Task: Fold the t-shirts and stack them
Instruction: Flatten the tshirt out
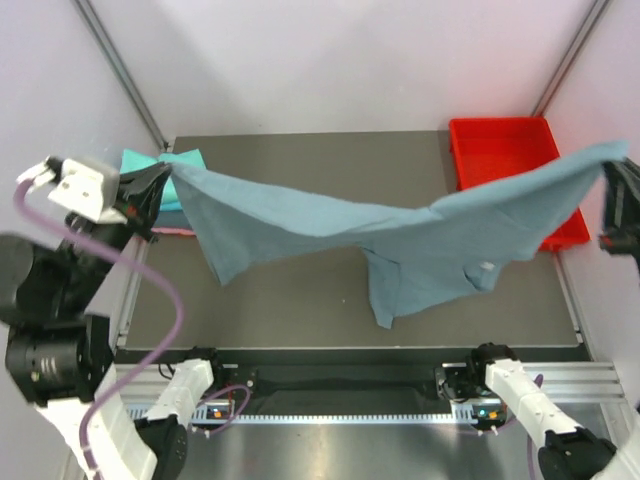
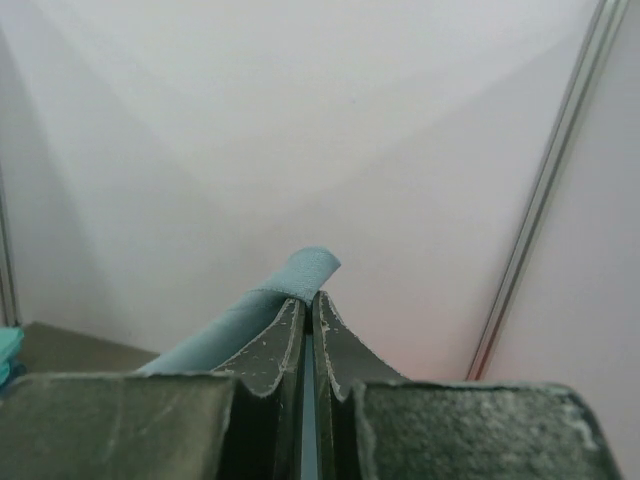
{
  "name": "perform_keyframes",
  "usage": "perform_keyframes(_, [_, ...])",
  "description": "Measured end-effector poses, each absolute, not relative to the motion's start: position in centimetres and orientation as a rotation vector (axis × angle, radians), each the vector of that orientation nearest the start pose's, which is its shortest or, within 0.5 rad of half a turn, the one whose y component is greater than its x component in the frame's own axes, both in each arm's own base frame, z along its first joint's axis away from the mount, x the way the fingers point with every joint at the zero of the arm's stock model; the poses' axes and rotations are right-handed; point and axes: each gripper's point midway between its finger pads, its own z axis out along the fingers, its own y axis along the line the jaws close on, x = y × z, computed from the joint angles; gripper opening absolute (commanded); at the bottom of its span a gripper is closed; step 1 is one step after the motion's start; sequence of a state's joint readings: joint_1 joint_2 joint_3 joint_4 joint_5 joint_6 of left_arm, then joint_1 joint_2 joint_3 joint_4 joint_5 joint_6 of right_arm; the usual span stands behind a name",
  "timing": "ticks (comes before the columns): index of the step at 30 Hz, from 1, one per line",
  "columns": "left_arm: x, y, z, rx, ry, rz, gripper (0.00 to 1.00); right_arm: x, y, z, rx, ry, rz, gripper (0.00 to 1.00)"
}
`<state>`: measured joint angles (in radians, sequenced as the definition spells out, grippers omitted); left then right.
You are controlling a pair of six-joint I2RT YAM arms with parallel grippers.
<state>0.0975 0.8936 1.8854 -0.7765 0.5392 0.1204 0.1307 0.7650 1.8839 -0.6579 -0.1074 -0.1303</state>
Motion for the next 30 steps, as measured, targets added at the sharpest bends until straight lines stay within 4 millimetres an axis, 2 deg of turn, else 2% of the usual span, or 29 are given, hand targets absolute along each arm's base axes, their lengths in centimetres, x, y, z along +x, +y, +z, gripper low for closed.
perform_keyframes(4, [14.2, -7.1, 59.2, 0.459, 1.206, -0.152, 0.00, 6.0, 2.3, 65.0, -0.230, 0.954, 0.043, 0.00])
perform_keyframes(9, [12.1, -7.0, 62.3, 0.435, 1.118, -0.127, 0.00, -0.5, 1.8, 68.4, -0.212, 0.795, 0.015, 0.00])
perform_keyframes(12, [11.8, -6.9, 63.4, 0.428, 1.088, -0.119, 0.00, -2.1, 1.8, 69.4, -0.210, 0.738, 0.005, 0.00])
perform_keyframes(14, [12.3, -6.8, 63.6, 0.425, 1.088, -0.120, 0.00, -1.6, 2.0, 69.6, -0.212, 0.736, 0.008, 0.00])
perform_keyframes(16, [13.5, -6.7, 63.0, 0.422, 1.109, -0.127, 0.00, 0.3, 2.2, 69.4, -0.218, 0.757, 0.011, 0.00])
perform_keyframes(17, [14.4, -6.6, 62.5, 0.419, 1.130, -0.133, 0.00, 2.2, 2.4, 68.9, -0.222, 0.783, 0.015, 0.00])
perform_keyframes(20, [18.5, -6.2, 58.7, 0.406, 1.248, -0.167, 0.00, 8.2, 3.0, 66.4, -0.239, 0.897, 0.031, 0.00])
perform_keyframes(24, [25.7, -5.5, 50.0, 0.376, 1.492, -0.236, 0.00, 18.1, 4.1, 61.3, -0.272, 1.080, 0.065, 0.00])
perform_keyframes(25, [27.0, -5.4, 48.1, 0.370, 1.540, -0.248, 0.00, 20.3, 4.4, 59.9, -0.279, 1.124, 0.073, 0.00])
perform_keyframes(27, [29.7, -5.1, 43.5, 0.352, 1.661, -0.284, 0.00, 25.4, 5.0, 56.2, -0.298, 1.226, 0.093, 0.00])
perform_keyframes(30, [33.1, -4.8, 36.8, 0.331, 1.824, -0.329, 0.00, 31.7, 5.7, 49.8, -0.326, 1.383, 0.120, 0.00])
